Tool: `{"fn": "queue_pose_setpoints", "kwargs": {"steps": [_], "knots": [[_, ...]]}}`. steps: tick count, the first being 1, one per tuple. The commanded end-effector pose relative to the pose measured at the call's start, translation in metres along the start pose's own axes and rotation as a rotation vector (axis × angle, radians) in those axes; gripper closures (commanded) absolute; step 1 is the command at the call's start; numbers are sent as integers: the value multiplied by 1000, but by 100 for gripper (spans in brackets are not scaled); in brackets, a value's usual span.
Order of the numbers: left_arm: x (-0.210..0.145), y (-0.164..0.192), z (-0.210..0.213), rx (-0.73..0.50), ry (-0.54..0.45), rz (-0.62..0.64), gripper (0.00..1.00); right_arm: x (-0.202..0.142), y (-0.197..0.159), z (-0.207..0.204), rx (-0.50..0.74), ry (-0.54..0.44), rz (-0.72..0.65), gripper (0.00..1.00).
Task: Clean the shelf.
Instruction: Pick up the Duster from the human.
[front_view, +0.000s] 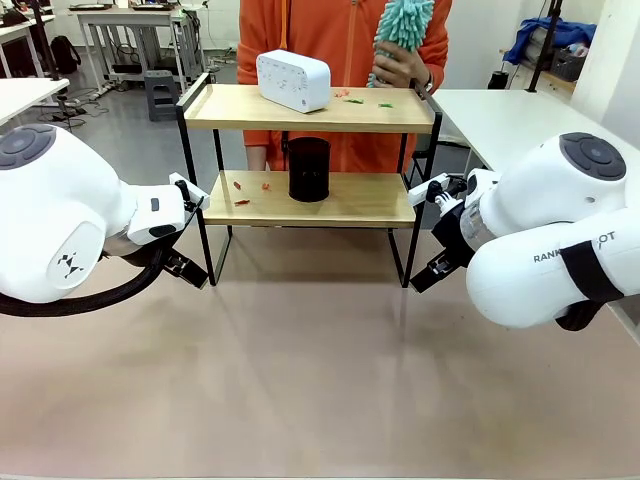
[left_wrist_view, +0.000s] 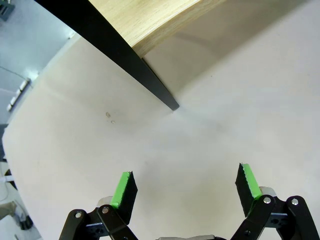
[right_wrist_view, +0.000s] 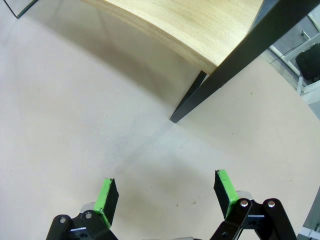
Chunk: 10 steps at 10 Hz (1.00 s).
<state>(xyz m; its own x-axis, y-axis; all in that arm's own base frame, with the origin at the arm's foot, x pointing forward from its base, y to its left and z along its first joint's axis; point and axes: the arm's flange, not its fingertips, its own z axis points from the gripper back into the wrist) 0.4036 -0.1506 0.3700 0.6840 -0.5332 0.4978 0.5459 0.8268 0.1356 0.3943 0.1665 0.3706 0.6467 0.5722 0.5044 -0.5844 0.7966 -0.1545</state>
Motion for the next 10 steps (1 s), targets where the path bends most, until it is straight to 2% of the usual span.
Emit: {"fn": "queue_pose_setpoints", "kwargs": {"steps": [1,3,5,6,7,8,9,10], "knots": [[0,0,0,0,0,-1,0,0,0,0,0,0,0,0],[0,0,0,0,0,0,0,0,0,0,0,0,0,0],[1,-1,1,-24,16,0,0,-3,-17,47,73,93,1,0],[0,-1,1,-25,10,-1,0,-9,-33,80,154,80,-6,0],[2,-1,0,14,5,10,0,-16,-50,111,182,38,-79,0],[1,-1,-1,-17,-9,3,0,-25,-60,126,204,4,-63,0],[1,-1,0,-30,-54,19,0,-33,-74,137,276,-54,-109,0],[-1,1,0,8,-44,18,0,-44,-93,148,369,-97,-213,0]]}}
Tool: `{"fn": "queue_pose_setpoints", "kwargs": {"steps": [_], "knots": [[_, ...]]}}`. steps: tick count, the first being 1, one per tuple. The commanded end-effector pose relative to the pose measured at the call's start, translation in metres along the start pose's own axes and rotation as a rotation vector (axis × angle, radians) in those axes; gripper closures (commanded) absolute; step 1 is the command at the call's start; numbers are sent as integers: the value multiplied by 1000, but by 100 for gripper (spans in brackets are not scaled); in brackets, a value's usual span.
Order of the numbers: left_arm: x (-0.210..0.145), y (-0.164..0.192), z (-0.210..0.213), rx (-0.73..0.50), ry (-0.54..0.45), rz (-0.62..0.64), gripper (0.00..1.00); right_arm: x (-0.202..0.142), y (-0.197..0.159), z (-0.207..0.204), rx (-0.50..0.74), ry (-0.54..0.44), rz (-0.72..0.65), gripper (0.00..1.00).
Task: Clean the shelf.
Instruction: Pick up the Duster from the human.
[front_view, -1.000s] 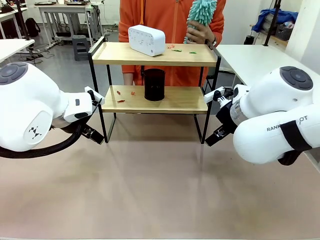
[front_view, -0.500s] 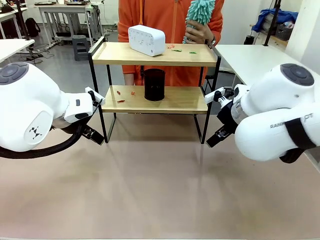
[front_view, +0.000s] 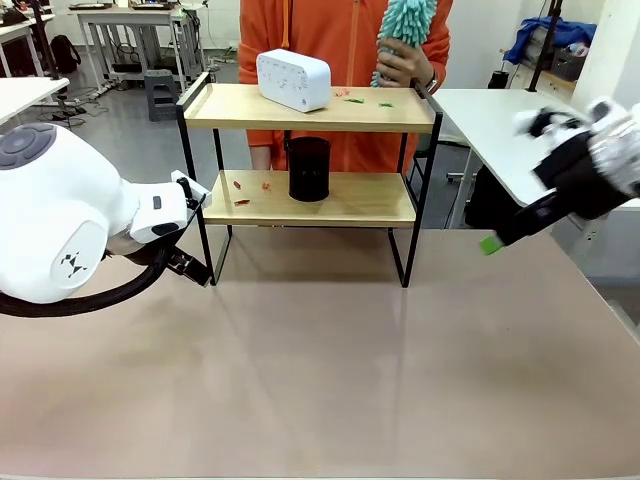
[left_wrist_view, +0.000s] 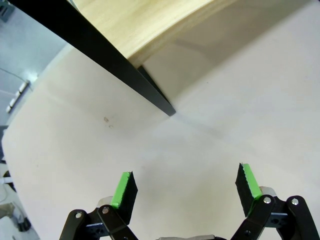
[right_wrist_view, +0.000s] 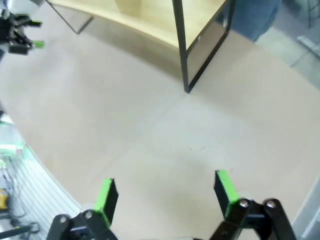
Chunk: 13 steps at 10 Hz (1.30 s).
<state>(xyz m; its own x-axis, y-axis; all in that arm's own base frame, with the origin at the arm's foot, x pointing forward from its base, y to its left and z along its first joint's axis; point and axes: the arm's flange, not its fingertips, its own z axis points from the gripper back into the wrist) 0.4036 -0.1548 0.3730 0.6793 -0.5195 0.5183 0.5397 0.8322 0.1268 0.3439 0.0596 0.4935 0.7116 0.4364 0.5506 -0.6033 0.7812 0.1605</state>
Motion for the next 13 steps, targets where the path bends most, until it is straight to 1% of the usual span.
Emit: {"fn": "queue_pose_setpoints", "kwargs": {"steps": [1,2,10,11,12,13], "knots": [[-1,0,-1,-3,13,-3,0,-15,-40,11,-45,-82,-185,0],[-1,0,-1,-3,13,-3,0,0,0,0,0,0,0,0],[-1,0,-1,-2,9,0,0,0,0,0,0,0,0,0],[13,1,50,-281,-112,20,0,0,4,0,-17,15,-1,0],[19,10,99,-419,-207,13,0,0,-1,17,56,21,-1,0],[20,18,141,-536,-260,32,0,0,-11,39,115,48,-51,0]]}}
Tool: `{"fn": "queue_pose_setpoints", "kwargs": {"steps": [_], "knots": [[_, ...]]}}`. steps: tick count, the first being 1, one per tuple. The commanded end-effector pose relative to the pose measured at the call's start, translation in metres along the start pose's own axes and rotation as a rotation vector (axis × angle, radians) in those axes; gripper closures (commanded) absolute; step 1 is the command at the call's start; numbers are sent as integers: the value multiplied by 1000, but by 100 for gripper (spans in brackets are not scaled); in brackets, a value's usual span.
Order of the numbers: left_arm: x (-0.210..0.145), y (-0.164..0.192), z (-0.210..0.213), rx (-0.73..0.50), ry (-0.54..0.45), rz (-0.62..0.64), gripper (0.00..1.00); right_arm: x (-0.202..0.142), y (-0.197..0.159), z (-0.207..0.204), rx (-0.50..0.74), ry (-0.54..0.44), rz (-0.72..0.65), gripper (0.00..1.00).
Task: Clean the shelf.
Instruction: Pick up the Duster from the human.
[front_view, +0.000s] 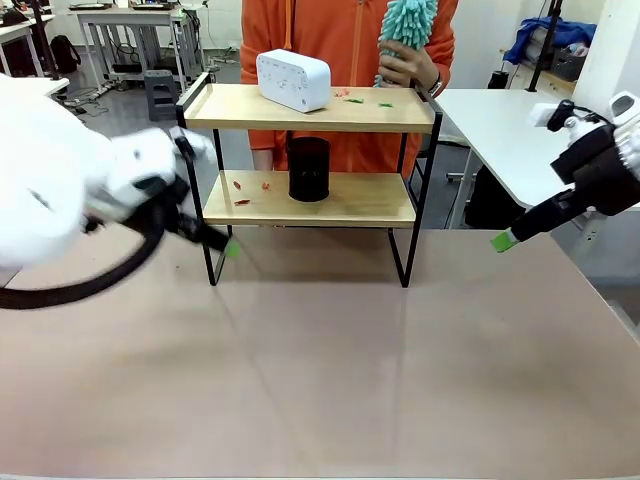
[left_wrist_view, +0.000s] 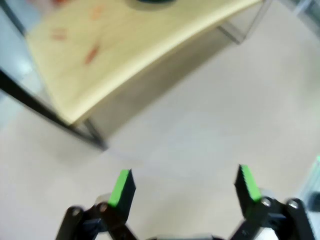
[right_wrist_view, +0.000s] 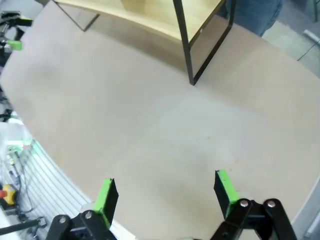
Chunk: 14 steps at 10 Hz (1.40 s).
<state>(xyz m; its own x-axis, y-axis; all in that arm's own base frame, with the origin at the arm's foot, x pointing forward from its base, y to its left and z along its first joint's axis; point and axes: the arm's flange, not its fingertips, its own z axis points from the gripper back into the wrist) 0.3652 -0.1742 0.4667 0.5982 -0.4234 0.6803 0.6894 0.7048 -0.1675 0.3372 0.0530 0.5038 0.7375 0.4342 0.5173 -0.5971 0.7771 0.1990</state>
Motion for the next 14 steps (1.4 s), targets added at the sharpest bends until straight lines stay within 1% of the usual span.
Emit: {"fn": "queue_pose_setpoints", "kwargs": {"steps": [1,2,3,4,5,6,7,8,9,10,11,14], "knots": [[-5,29,93,-264,-91,46,0,-1,-22,51,191,-2,-84,0],[-16,46,124,-246,-133,122,0,-9,-41,88,346,-54,-196,0],[-36,72,144,-264,-201,233,0,-23,-63,120,514,-125,-254,0],[-65,101,157,-284,-270,333,0,-42,-90,139,604,-223,-344,0],[-94,130,164,-321,-344,432,0,-66,-117,146,699,-329,-425,0],[-128,153,169,-354,-455,559,0,-91,-146,141,759,-407,-521,0],[-158,169,173,-386,-558,633,0,-107,-166,124,750,-429,-629,0],[-180,177,173,-395,-655,717,0,-118,-176,105,714,-417,-723,0],[-193,186,164,-379,-664,810,0,-124,-175,88,619,-407,-772,0],[-188,186,133,-358,-547,873,0,-135,-174,135,734,-417,-664,0],[-177,225,202,-364,-617,786,0,-135,-174,135,734,-417,-664,0],[-177,225,202,-364,-617,786,0,-135,-174,135,734,-417,-664,0]]}}
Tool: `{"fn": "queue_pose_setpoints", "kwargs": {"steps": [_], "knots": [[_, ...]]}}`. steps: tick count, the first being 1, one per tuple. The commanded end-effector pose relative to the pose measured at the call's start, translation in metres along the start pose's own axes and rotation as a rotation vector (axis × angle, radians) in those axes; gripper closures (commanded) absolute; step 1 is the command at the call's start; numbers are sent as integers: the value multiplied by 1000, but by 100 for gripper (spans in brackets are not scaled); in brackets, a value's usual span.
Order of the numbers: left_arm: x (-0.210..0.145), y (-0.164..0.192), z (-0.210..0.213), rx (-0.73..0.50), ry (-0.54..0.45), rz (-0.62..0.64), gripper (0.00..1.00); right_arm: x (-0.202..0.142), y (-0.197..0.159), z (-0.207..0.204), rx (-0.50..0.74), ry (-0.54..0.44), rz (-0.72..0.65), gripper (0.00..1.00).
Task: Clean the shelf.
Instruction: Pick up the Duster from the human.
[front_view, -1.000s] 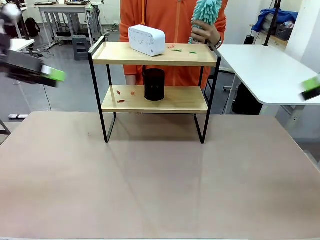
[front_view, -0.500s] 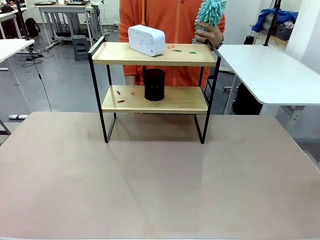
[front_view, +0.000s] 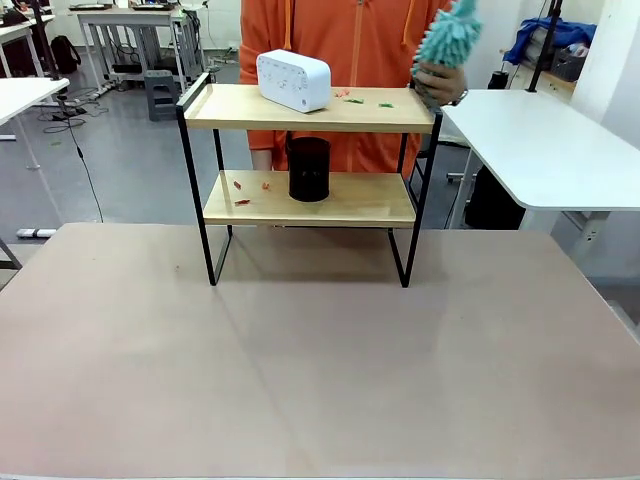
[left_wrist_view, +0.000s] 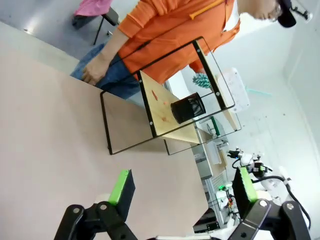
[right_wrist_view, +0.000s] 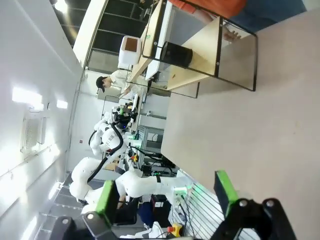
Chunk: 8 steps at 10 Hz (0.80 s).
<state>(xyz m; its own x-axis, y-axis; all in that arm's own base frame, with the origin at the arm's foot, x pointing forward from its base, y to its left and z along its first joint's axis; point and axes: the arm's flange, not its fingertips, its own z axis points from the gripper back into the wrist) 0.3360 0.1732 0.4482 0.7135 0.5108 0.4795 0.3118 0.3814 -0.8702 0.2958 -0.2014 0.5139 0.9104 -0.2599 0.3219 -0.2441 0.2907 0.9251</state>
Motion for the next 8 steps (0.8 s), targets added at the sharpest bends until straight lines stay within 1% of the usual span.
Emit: {"fn": "queue_pose_setpoints", "kwargs": {"steps": [1,7,8], "knots": [[0,-5,3,-3,-19,-39,0,3,-3,-1,19,-17,13,0],[0,-5,3,-3,-19,-39,0,3,-3,-1,19,-17,13,0],[0,-5,3,-3,-19,-39,0,1,-4,0,2,-7,-16,0]]}}
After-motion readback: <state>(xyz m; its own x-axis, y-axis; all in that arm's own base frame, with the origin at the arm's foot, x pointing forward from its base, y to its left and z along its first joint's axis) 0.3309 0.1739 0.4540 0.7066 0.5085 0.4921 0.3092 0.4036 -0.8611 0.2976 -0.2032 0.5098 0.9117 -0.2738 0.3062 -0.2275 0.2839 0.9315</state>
